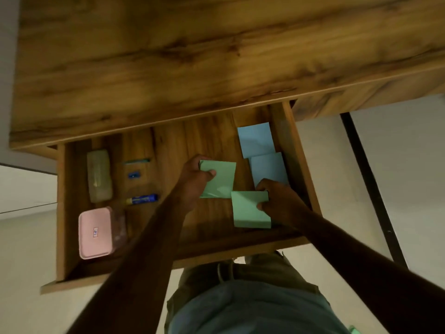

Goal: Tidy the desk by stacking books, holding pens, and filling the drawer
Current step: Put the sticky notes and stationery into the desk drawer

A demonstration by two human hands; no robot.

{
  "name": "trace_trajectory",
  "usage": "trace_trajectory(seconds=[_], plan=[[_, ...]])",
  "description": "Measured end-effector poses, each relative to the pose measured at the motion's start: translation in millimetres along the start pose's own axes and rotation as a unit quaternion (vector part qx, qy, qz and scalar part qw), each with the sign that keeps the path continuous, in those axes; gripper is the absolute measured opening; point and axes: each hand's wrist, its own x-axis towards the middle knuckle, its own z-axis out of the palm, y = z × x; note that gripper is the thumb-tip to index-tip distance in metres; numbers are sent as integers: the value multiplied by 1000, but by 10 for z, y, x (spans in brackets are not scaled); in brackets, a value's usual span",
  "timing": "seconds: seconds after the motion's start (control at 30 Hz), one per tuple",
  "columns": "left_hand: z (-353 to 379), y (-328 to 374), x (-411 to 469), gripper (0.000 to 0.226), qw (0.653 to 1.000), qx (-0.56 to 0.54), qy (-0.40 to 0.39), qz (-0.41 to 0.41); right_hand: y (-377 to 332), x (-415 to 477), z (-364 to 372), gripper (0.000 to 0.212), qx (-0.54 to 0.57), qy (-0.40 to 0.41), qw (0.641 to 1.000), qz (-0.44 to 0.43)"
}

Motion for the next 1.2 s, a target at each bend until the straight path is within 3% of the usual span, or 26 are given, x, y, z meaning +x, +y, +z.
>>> trace_trajectory(seconds=[0.23,0.47,0.63,0.9,1.07,1.2], plan=[[-24,-56,248,24,1000,-4,4,-6,-14,87,24,24,18,9,999,36],[-214,30,418,27,999,-27,35,16,-226,137,201,31,3,-6,999,41],[-148,20,437,25,1000,-1,-2,28,-265,60,285,42,-183,13,983,-33],[181,-78,401,33,999,15,-25,45,-212,-63,361,71,-291,13,954,-67],[271,-141,376,32,998,33,-20,49,-209,-169,341,66,-283,35,956,-59],[362,-133,312,33,986,132,-12,100,-233,-226,301,51,-260,40,963,-51]])
